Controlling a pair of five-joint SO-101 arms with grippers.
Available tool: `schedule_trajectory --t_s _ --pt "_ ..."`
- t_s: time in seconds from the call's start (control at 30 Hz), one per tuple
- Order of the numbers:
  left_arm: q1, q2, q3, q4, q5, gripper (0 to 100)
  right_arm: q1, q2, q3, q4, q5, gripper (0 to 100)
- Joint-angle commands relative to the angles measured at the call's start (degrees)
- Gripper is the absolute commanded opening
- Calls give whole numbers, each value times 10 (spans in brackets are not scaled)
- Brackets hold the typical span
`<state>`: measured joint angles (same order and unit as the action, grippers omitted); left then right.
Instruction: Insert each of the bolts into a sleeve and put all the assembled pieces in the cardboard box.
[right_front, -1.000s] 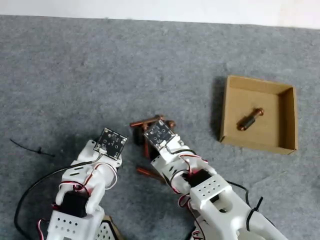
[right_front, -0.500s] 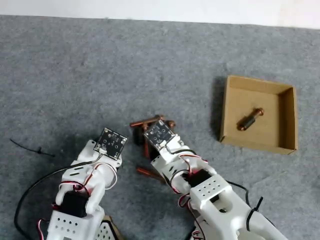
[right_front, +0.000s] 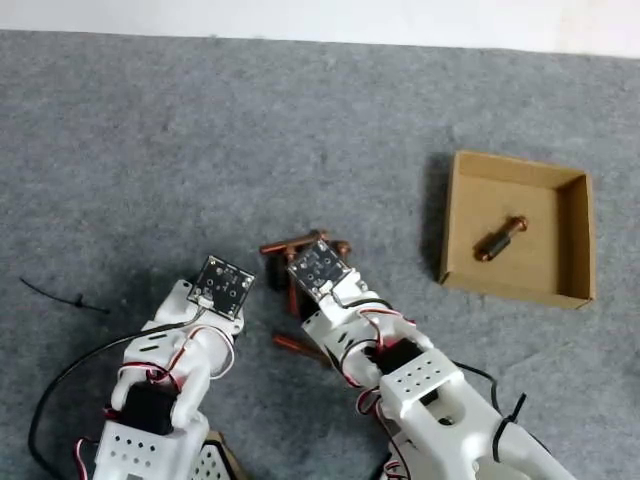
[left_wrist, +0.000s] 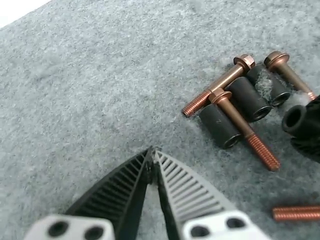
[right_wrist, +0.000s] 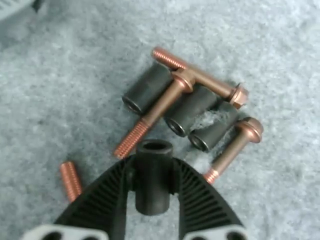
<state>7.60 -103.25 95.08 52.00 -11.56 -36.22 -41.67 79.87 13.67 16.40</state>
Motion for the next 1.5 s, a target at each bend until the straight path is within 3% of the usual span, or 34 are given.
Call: schedule_trajectory --t_s 0.0,1.0,1.13,1.47 --pt "-5 -8 -33 -5 4 7 8 -5 -18 -16 5 5" --pt "-5 -8 -33 -5 4 7 9 -10 -18 -16 5 5" --pt "-5 -8 -33 -5 4 7 52 -15 -18 -15 2 5" --pt "-5 -8 -35 -5 4 7 63 -219 80 -12 2 5"
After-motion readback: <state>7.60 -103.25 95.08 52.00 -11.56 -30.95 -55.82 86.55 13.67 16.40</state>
